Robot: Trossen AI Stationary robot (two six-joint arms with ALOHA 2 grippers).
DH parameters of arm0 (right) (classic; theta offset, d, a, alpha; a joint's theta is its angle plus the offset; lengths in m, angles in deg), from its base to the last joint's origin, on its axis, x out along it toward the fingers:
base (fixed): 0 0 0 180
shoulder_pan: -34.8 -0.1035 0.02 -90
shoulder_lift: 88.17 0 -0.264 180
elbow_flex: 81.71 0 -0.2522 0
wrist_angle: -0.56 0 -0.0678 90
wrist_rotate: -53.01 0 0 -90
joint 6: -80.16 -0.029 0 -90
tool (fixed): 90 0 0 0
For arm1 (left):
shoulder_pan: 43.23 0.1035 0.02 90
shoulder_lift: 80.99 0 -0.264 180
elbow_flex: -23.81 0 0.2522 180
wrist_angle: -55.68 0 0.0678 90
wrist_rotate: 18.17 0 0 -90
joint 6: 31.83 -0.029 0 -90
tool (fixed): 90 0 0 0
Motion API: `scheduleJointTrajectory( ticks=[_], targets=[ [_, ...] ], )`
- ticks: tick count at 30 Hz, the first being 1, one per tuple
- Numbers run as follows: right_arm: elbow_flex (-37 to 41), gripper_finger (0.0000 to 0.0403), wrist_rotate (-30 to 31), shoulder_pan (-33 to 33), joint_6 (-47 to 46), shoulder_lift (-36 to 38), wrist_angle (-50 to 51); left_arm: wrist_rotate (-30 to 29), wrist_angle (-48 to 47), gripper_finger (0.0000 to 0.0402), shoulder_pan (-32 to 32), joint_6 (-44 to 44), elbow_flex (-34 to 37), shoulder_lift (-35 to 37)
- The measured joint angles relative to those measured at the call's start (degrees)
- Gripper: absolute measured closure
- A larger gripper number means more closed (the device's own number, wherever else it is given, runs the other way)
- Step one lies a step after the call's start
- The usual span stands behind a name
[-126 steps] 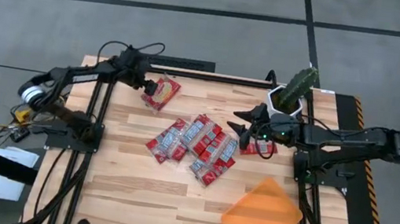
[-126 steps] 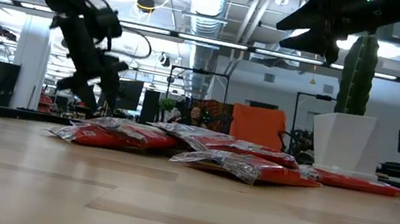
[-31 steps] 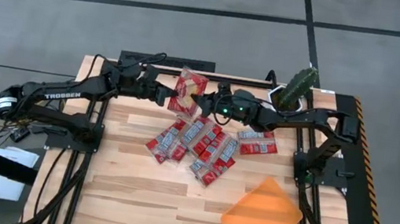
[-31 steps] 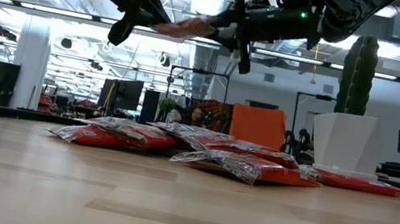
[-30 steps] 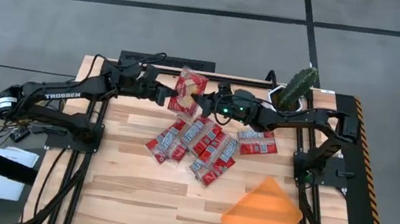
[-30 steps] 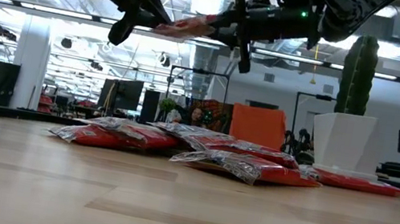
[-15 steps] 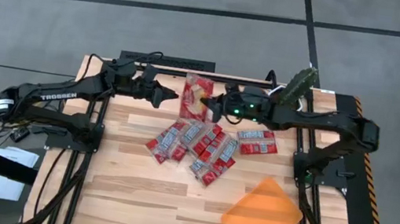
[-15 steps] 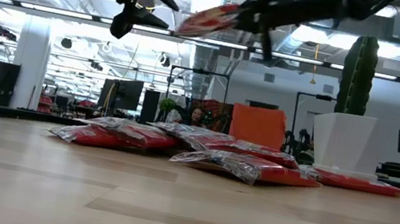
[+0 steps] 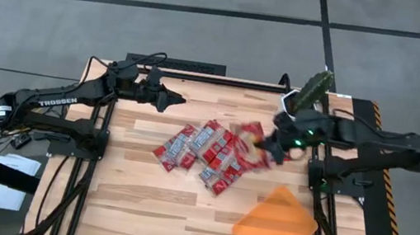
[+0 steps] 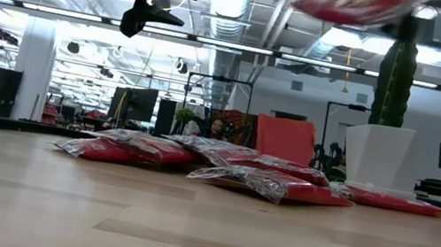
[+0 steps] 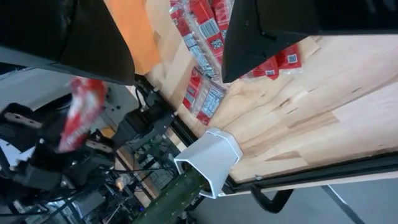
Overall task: Sort popcorn bags into baskets
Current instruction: Put the red popcorn bag into the orange bin
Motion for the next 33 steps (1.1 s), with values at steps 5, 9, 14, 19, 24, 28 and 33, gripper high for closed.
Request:
scheduleJointTrajectory(
  ticks=[5, 9, 14, 19, 24, 28, 33],
  targets=[
    [0.00, 0.0367, 0.04, -8.85, -8.07, 3.43, 10.14, -0.01, -0.02, 0.0173, 0.00, 0.10, 0.00, 0.00],
    [0.02, 0.0373, 0.22, -16.64, -12.82, 3.03, 14.36, -0.03, -0.09, 0.0173, 0.00, 0.21, 0.00, 0.00],
    [0.02, 0.0361, 3.40, -25.63, -17.71, 1.45, 14.24, -0.06, -1.15, 0.0173, 0.00, 0.23, 0.00, 0.00],
    [0.02, 0.0358, 9.07, -33.01, -22.62, 0.02, 14.01, -0.51, -1.29, 0.0173, 0.01, 0.23, 0.00, 0.00],
    [1.47, 0.0361, 13.84, -38.56, -27.60, -1.49, 12.60, -0.86, -1.26, 0.0173, 0.00, 0.23, 0.00, 0.00],
    [6.80, 0.0358, 14.28, -41.73, -31.80, -1.67, 4.73, -1.74, -1.25, 0.0173, 0.02, 0.21, 0.00, 0.00],
    [12.96, 0.0358, 14.29, -45.05, -35.91, -1.65, -4.28, -1.99, -1.30, 0.0173, 0.02, 0.22, 0.00, 0.00]
  ],
)
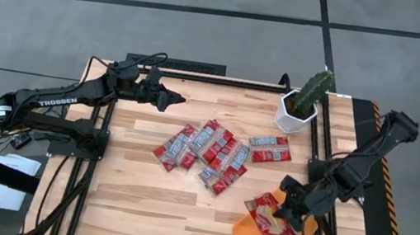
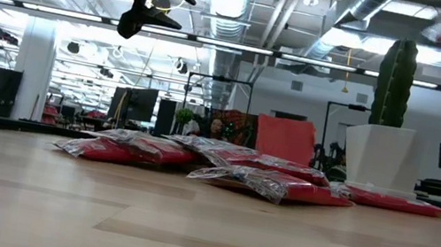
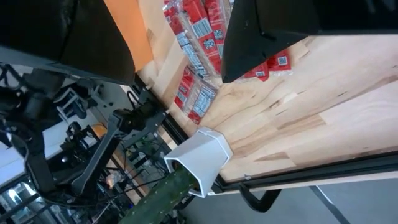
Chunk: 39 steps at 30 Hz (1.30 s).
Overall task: Sort popcorn bags into baskets
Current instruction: Put the red popcorn bag into the orange bin
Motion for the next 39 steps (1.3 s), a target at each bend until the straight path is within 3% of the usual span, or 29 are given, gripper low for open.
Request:
scheduleJointTrajectory(
  ticks=[8, 19, 39],
  targets=[
    [6.83, 0.0356, 0.27, -4.55, -5.08, -0.39, -5.74, -0.60, -1.83, 0.0173, -0.02, -0.01, 0.00, 0.02],
    [11.70, 0.0357, 0.65, -5.26, -5.87, -2.56, -14.10, -2.99, -2.77, 0.0173, 0.00, -0.20, 0.00, 0.02],
    [11.98, 0.0345, -4.16, -3.10, -2.82, -14.92, -23.02, -4.45, -2.77, 0.0173, 0.00, -0.17, 0.00, 0.02]
  ],
)
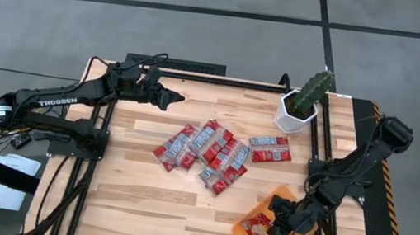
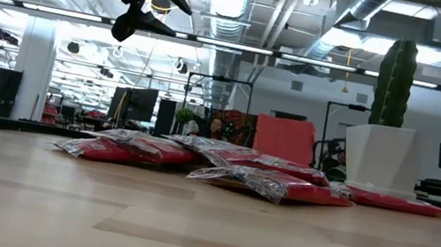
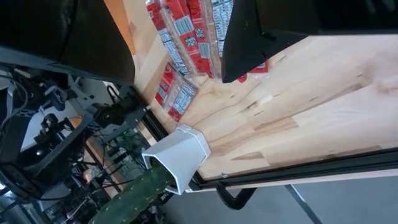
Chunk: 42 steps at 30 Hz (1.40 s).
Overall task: Sort popcorn bags into baskets
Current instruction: Put the red popcorn bag into the orange bin
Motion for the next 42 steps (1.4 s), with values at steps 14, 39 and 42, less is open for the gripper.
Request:
scheduleJointTrajectory(
  ticks=[14, 39, 42],
  targets=[
    [-0.04, 0.0209, -1.42, 4.30, 1.70, 1.16, -1.70, -0.17, 0.06, 0.0169, 0.00, 0.03, 0.02, 0.00],
    [-0.09, 0.0258, -11.74, 4.25, -3.01, 1.81, 4.15, -3.65, 0.90, 0.0158, -0.35, 0.00, 0.02, -2.39],
    [-0.07, 0.0266, -12.49, 4.48, -3.19, 1.83, 5.12, -2.41, 3.10, 0.0158, -0.99, 0.05, 0.07, -4.86]
  ],
)
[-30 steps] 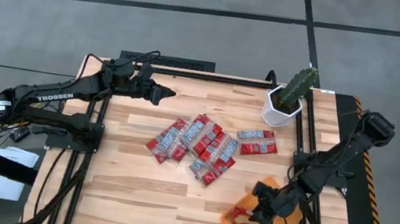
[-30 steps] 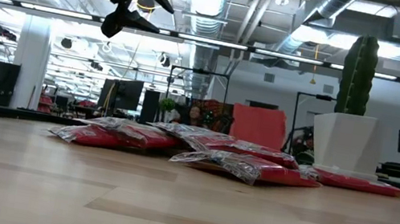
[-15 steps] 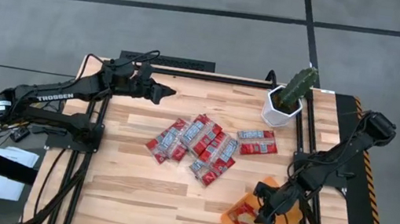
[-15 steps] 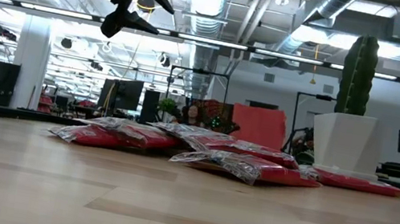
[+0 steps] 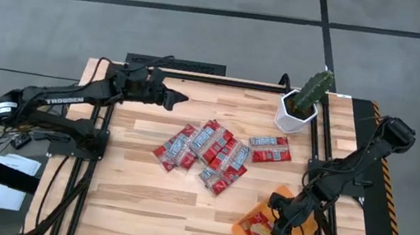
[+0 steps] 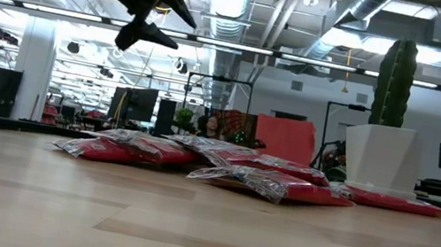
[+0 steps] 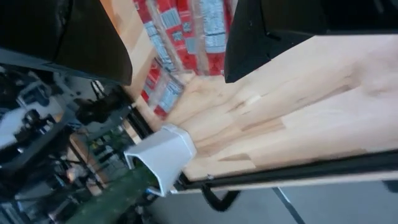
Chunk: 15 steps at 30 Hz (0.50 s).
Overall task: Sort popcorn bags into baskets
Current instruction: Put the red popcorn bag into the orange bin
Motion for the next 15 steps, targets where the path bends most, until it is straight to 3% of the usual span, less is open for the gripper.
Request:
scheduleJointTrajectory(
  ticks=[7, 15],
  targets=[
    [-0.94, 0.0270, -1.27, 2.50, 0.35, 4.38, 0.99, 2.95, 13.82, 0.0158, -1.37, 0.43, -0.49, -7.63],
    [-2.60, 0.0275, 1.76, 4.38, 0.33, 13.44, 11.63, 8.51, 13.33, 0.0158, -1.62, -6.99, -11.68, -19.58]
  ],
)
